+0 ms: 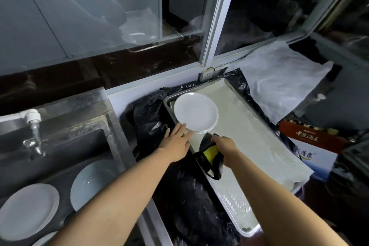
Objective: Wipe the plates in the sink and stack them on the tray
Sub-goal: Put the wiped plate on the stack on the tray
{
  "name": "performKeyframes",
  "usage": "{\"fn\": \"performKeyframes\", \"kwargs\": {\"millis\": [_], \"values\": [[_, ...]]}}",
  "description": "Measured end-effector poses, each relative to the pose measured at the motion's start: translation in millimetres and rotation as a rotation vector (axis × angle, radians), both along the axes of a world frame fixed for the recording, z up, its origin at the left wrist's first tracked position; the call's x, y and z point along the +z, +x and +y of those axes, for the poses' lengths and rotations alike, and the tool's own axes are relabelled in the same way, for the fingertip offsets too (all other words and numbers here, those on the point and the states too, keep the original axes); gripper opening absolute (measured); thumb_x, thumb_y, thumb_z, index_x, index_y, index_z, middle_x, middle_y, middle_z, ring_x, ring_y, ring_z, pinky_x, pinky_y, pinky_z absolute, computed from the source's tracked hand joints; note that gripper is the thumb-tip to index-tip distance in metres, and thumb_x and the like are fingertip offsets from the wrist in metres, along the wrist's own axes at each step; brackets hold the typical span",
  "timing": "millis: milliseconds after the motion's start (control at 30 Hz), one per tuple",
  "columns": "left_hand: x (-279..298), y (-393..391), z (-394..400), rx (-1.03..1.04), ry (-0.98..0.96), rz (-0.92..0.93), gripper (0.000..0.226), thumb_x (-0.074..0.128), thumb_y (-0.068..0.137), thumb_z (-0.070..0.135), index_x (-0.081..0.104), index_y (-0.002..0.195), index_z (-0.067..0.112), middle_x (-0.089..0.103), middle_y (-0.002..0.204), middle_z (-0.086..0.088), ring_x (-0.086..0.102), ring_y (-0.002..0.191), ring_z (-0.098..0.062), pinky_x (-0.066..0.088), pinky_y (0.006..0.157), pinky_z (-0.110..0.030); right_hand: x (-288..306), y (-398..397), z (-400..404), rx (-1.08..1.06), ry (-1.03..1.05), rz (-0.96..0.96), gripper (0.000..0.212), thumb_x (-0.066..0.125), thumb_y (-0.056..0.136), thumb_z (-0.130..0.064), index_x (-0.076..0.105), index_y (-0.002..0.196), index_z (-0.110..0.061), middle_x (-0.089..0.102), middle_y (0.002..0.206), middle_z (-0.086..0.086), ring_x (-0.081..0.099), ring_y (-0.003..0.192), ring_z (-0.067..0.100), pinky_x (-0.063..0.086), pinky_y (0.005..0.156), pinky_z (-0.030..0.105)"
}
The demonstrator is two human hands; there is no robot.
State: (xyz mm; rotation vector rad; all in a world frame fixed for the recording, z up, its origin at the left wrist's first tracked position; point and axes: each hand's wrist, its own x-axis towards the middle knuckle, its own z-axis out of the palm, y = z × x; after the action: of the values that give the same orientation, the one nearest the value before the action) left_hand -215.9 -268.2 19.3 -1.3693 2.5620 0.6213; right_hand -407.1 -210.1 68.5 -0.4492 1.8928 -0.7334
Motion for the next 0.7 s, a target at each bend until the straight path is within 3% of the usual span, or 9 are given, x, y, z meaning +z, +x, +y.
{"fn": "performKeyframes", "kwargs": {"millis": [167, 267, 333, 400, 533, 700], "values": [[-10, 113, 45, 0.162, -0.031, 0.076, 0.049, 0.036, 0.108, 0.032, 0.038, 0.156, 0.025, 0.018, 0.17, -0.001, 0.004, 0.158, -0.022, 0.011, 0.127, -0.047, 0, 92, 3, 0.087, -0.085, 0.016, 0.016, 0.066, 0.085, -0.024, 0.067, 0.083, -0.009, 0.063, 0.084, 0.009, 0.058, 0.073, 0.024, 0.048, 0.069, 0.032], [-23, 209, 73, 0.252, -0.062, 0.091, 0.051, 0.03, 0.103, 0.031, 0.059, 0.142, 0.015, 0.046, 0.156, -0.008, 0.029, 0.152, -0.031, 0.027, 0.123, -0.043, -9, 173, 4, 0.192, -0.115, 0.042, 0.02, 0.07, 0.085, -0.03, 0.069, 0.09, -0.011, 0.066, 0.084, 0.004, 0.058, 0.071, 0.017, 0.047, 0.064, 0.025], [-36, 275, 92, 0.281, -0.159, 0.096, 0.051, 0.032, 0.096, 0.03, 0.072, 0.123, 0.012, 0.065, 0.133, -0.01, 0.055, 0.133, -0.037, 0.044, 0.112, -0.042, -15, 233, 12, 0.297, -0.111, 0.059, 0.014, 0.068, 0.09, -0.027, 0.067, 0.092, -0.013, 0.064, 0.08, 0.002, 0.056, 0.066, 0.013, 0.043, 0.053, 0.02], [-49, 339, 112, 0.344, -0.199, 0.066, 0.043, 0.04, 0.086, 0.027, 0.08, 0.097, 0.015, 0.075, 0.106, -0.008, 0.071, 0.105, -0.035, 0.061, 0.086, -0.038, -28, 291, 24, 0.396, -0.088, 0.07, 0.014, 0.065, 0.092, -0.026, 0.065, 0.094, -0.012, 0.062, 0.08, 0.004, 0.054, 0.064, 0.013, 0.041, 0.052, 0.024], [-71, 447, 152, 0.484, -0.196, -0.002, 0.028, 0.048, 0.08, 0.019, 0.075, 0.082, 0.013, 0.071, 0.087, -0.006, 0.067, 0.085, -0.032, 0.058, 0.07, -0.04, -63, 395, 51, 0.556, -0.027, 0.114, 0.012, 0.063, 0.092, -0.025, 0.061, 0.089, -0.014, 0.063, 0.076, 0.004, 0.057, 0.065, 0.017, 0.043, 0.058, 0.028], [-112, 545, 184, 0.76, -0.069, -0.011, 0.021, 0.049, 0.087, 0.02, 0.07, 0.087, 0.014, 0.069, 0.093, -0.005, 0.066, 0.089, -0.031, 0.058, 0.071, -0.041, -114, 487, 76, 0.612, 0.044, 0.152, 0.015, 0.061, 0.09, -0.025, 0.06, 0.103, -0.017, 0.066, 0.086, 0.004, 0.065, 0.081, 0.024, 0.057, 0.08, 0.04]]}}
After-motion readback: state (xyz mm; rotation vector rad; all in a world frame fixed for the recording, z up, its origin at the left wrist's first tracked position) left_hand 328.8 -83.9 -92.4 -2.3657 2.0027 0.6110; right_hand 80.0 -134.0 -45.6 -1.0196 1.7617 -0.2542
